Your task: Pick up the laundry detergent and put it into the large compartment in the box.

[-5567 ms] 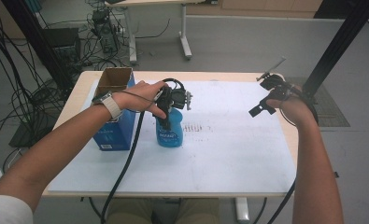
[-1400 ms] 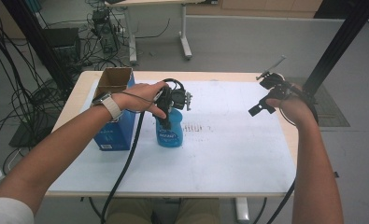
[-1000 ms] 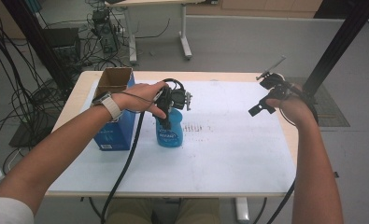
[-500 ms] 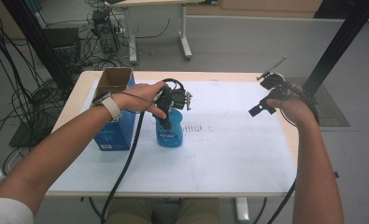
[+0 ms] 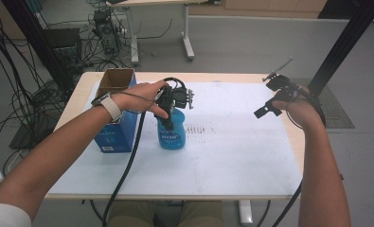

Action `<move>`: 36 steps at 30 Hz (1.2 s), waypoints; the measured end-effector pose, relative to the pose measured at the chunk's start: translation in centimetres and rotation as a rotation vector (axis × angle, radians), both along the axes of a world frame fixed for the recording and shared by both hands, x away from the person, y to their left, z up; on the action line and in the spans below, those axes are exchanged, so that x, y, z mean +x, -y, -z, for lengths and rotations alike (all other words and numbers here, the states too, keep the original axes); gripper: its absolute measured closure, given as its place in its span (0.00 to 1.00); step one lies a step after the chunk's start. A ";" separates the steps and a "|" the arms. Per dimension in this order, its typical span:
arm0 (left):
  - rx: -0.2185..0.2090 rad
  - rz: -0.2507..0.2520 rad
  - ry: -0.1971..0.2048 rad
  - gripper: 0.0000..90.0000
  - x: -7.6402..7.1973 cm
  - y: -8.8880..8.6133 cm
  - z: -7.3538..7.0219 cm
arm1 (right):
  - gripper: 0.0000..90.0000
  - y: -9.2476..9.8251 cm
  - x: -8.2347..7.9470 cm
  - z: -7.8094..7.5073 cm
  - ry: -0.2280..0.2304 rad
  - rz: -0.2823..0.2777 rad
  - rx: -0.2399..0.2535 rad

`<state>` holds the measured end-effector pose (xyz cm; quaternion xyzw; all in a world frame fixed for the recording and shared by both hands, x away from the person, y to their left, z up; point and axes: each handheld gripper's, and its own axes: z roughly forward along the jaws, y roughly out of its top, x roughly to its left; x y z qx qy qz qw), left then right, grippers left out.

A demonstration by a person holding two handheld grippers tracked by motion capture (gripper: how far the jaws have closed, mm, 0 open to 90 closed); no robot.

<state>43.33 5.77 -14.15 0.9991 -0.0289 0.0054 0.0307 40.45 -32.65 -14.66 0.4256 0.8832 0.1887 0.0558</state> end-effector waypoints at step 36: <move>0.006 -0.156 0.006 0.42 -2.7 0.2 -6.9 | 0.09 0.6 -2.4 -0.7 0.033 -0.002 0.021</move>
